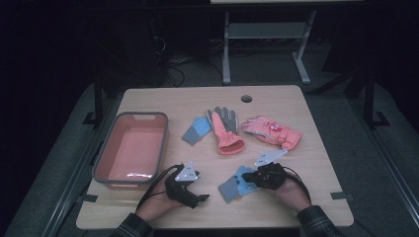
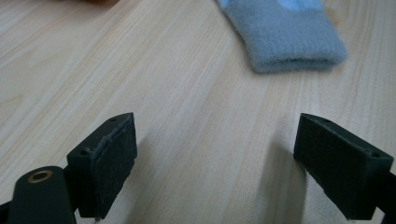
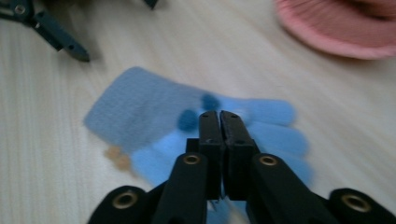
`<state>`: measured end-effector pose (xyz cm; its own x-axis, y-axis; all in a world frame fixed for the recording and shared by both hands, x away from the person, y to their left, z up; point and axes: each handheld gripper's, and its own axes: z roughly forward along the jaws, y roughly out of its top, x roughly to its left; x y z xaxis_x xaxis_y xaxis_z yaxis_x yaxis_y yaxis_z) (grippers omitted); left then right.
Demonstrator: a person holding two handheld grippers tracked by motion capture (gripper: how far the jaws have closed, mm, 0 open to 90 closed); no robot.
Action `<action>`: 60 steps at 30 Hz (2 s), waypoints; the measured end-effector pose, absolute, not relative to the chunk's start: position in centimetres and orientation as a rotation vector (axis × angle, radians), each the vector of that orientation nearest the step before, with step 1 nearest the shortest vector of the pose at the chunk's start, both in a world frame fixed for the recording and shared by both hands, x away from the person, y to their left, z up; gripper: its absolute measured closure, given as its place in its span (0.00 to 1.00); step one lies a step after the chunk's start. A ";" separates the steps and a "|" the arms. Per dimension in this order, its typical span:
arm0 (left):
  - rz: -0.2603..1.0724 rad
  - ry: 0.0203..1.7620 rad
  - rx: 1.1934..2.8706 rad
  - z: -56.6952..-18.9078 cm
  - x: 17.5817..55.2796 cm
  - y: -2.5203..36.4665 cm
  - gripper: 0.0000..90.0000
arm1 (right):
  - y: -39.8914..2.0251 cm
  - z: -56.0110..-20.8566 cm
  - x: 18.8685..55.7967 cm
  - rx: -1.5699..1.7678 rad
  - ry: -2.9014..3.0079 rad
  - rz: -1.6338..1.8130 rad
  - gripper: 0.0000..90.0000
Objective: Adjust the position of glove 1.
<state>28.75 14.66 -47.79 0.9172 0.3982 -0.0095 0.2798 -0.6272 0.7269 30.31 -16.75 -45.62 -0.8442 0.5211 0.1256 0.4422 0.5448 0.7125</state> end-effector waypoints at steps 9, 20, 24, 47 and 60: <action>0.193 0.479 2.287 -47.8 28.8 14.7 0.14 | -22.1 -45.3 30.2 0.980 2.520 1.217 0.64; 0.194 0.482 2.287 -47.8 28.7 14.7 0.14 | -24.8 -47.4 29.5 1.051 2.396 1.069 0.30; 0.196 0.485 2.286 -47.8 28.7 14.6 0.14 | -24.8 -48.1 29.8 1.077 2.407 1.061 0.23; 0.336 0.786 2.264 -43.9 33.0 12.8 0.42 | -24.7 -48.2 29.8 1.073 2.422 1.064 0.16; 0.458 0.903 2.220 -42.6 38.1 12.0 0.54 | -24.8 -48.2 29.8 1.075 2.421 1.064 0.16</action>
